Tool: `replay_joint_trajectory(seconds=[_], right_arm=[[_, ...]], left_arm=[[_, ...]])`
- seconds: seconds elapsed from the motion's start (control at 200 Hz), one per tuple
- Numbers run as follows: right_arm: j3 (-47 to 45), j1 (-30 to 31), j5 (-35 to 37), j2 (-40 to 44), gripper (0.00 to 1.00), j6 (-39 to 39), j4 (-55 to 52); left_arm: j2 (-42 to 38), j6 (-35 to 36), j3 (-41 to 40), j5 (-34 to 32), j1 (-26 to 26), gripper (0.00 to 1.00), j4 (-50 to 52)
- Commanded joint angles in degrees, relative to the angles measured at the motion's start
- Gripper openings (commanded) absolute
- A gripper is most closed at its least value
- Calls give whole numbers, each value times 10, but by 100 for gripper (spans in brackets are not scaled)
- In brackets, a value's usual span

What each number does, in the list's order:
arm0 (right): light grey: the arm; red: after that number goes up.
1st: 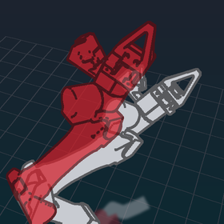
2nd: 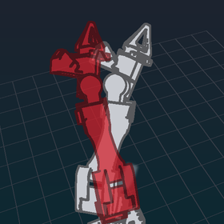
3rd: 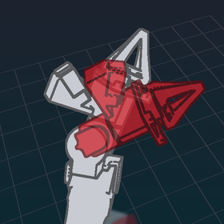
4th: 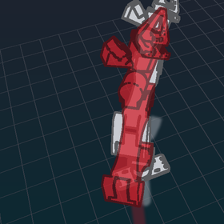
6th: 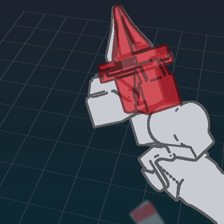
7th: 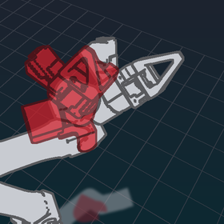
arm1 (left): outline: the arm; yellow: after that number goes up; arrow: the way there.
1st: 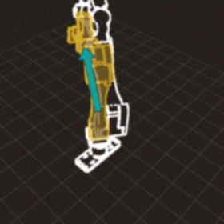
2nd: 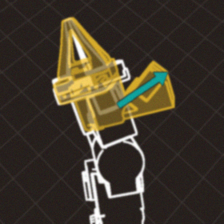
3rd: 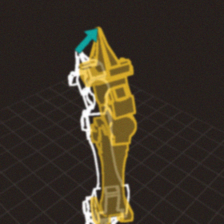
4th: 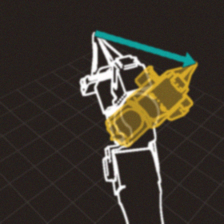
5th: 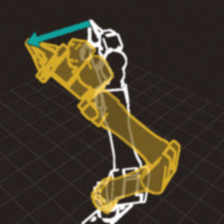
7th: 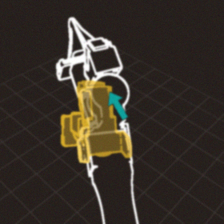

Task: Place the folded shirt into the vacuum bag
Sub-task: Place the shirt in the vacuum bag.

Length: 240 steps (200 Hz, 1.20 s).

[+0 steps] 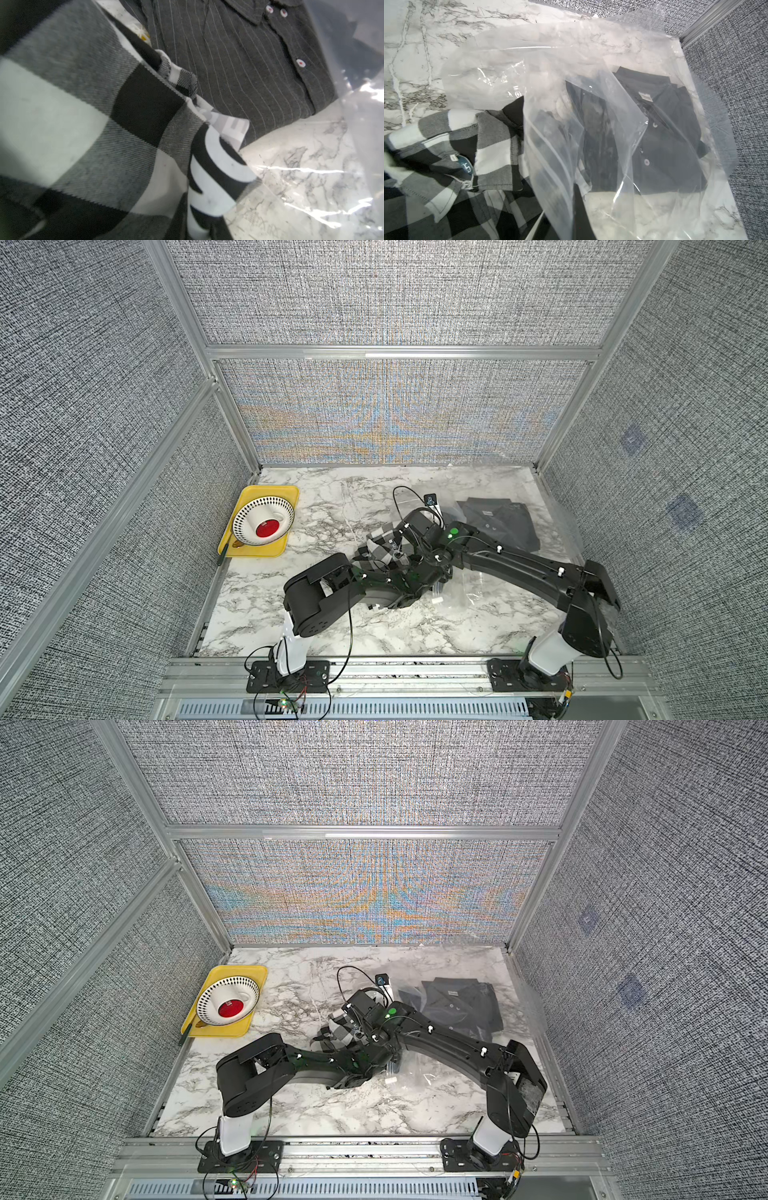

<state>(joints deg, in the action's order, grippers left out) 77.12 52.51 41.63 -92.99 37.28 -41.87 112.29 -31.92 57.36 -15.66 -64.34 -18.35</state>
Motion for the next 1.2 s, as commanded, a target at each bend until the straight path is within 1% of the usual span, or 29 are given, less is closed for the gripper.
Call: replay_joint_trajectory(seconds=[0.0,0.035,0.195,0.27,0.385,0.47,0.646,0.706,0.781,0.911,1.001,1.091,1.196], right_arm=[[-6,0,-49,3,0,0,31],[-7,-1,-50,1,0,1,30],[-36,-12,-66,7,0,5,46],[-47,-15,-75,13,0,5,56],[-55,-16,-84,21,0,8,61],[-70,-16,-91,31,0,12,66],[-92,-15,-99,56,0,20,71],[-94,-15,-99,64,0,23,72],[-95,-14,-101,71,0,24,74],[-92,-13,-89,79,0,29,68],[-90,-13,-82,88,0,29,64],[-89,-11,-81,97,0,29,62],[-90,-8,-83,100,0,32,65]], left_arm=[[-30,16,-9,40,0,3,3],[-45,10,-18,45,0,0,-2],[-109,-39,-77,70,11,0,-55],[-126,-63,-106,110,28,0,-98],[-132,-105,-142,172,66,0,-179],[-138,-121,-151,200,81,0,-206],[-158,-142,-147,227,86,0,-215],[-155,-151,-141,234,89,0,-223],[-141,-176,-137,260,99,0,-258],[-115,-246,-147,304,117,0,-385],[-104,-268,-147,319,122,0,-435],[-94,-295,-150,318,126,0,-466],[-61,-337,-144,324,137,0,-524]])
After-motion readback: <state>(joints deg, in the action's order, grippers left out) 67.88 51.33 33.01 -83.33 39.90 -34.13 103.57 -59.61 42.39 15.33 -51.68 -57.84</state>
